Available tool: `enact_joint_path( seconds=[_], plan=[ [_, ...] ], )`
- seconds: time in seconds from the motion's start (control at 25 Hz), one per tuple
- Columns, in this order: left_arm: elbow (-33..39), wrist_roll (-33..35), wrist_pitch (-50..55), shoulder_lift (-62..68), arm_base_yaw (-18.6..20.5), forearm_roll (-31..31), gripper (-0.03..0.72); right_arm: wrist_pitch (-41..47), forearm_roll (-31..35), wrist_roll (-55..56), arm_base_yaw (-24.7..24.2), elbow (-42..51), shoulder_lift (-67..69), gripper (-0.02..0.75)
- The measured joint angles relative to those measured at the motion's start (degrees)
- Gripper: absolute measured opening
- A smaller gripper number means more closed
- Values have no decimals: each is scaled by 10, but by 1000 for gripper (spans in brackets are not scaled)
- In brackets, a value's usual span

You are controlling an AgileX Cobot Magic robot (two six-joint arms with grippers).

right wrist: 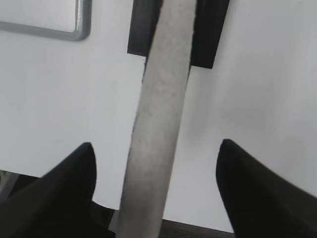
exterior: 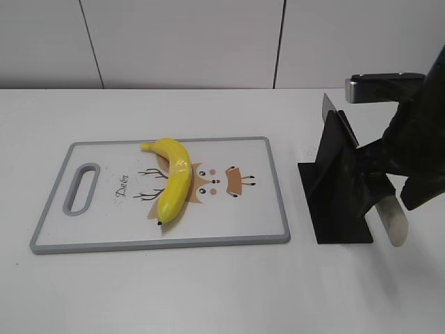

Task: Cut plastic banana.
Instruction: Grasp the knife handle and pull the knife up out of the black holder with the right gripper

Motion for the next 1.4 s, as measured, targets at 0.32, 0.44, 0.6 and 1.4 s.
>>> enact_joint_path(
  seconds=[0.32, 0.44, 0.6, 1.4],
  plan=[
    [0, 0, 0, 0, 0, 0, 587, -1, 11, 15, 0, 0, 41, 388],
    [0, 0, 0, 0, 0, 0, 587, 3, 17, 28, 0, -1, 42, 172],
    [0, 0, 0, 0, 0, 0, 587, 12, 22, 33, 0, -4, 42, 173],
    [-4, 19, -2, 8, 0, -12, 585, 70, 24, -4, 1, -97, -136, 170]
  ],
)
